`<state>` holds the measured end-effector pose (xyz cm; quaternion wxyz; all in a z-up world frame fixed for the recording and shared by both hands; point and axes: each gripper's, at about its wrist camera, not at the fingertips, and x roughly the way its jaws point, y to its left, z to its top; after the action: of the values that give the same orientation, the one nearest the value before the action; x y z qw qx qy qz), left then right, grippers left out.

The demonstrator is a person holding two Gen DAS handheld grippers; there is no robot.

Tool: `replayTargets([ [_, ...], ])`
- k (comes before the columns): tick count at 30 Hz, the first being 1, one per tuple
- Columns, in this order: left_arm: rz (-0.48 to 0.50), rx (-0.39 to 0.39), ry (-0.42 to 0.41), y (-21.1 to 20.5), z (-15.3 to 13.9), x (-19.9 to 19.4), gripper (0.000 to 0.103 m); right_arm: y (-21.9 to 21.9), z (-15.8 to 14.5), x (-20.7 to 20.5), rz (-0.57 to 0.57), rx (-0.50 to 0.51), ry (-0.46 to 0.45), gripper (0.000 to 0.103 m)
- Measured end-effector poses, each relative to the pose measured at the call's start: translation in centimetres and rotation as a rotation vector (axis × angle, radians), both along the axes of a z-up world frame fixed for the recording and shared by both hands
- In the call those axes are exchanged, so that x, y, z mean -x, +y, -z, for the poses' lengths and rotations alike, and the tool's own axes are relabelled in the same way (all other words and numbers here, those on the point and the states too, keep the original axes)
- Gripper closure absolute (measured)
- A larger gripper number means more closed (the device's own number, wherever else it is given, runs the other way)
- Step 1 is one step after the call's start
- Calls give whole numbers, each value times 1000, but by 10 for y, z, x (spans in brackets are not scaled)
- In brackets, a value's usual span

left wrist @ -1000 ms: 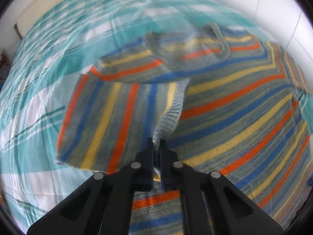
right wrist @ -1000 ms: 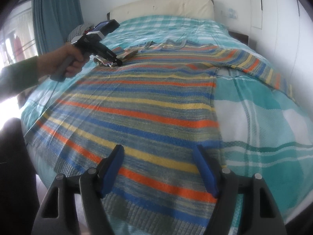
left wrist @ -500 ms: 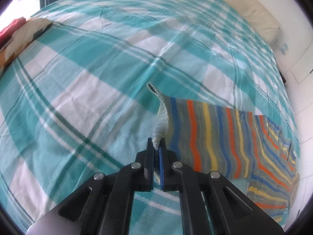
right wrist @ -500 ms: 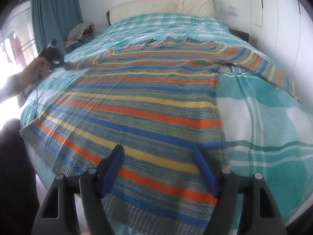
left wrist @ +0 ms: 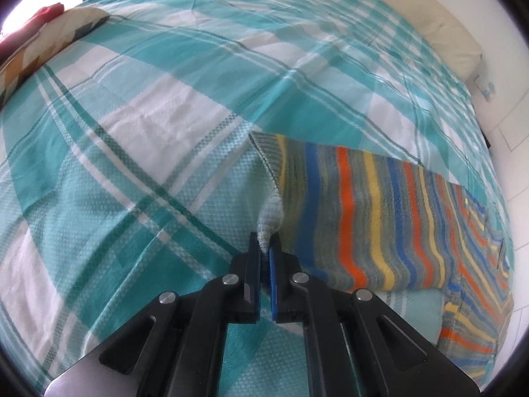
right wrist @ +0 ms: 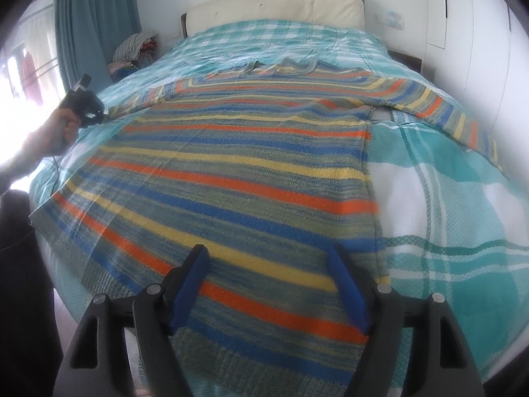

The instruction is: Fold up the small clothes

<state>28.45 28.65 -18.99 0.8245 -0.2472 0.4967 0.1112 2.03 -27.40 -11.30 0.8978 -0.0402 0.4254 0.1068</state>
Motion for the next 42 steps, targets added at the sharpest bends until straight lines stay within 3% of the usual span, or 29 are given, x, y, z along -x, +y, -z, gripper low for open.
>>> replayTargets([
  [11,-6,-8,15,0,2,-3,100,0,0,0,-1,-1,2,29],
  [17,-57,26,20,14,-3,15,89,0,0,0,-1,-4,3,28],
  [20,-65,8,12,21,-14,36,58,-1,1,1,-1,-8,4,28],
  [21,-75,-28,10,23,-20,46,40,-1,1,1,-1,-9,4,28],
  [22,-83,-61,8,25,-24,53,29,-2,1,1,-1,-10,4,28],
  [25,-94,-122,-4,31,-39,80,27,-3,0,2,1,-20,4,28],
  [28,-82,-114,-32,29,-53,105,27,-8,-7,4,15,-46,-13,28],
  [31,-20,-107,-90,9,-72,128,24,-17,-20,11,46,-79,-56,28],
  [36,175,-117,-188,-61,-97,156,17,-30,-38,10,81,-65,-80,28],
  [42,416,-81,-241,-150,-90,171,13,-40,-56,4,90,10,-112,28],
])
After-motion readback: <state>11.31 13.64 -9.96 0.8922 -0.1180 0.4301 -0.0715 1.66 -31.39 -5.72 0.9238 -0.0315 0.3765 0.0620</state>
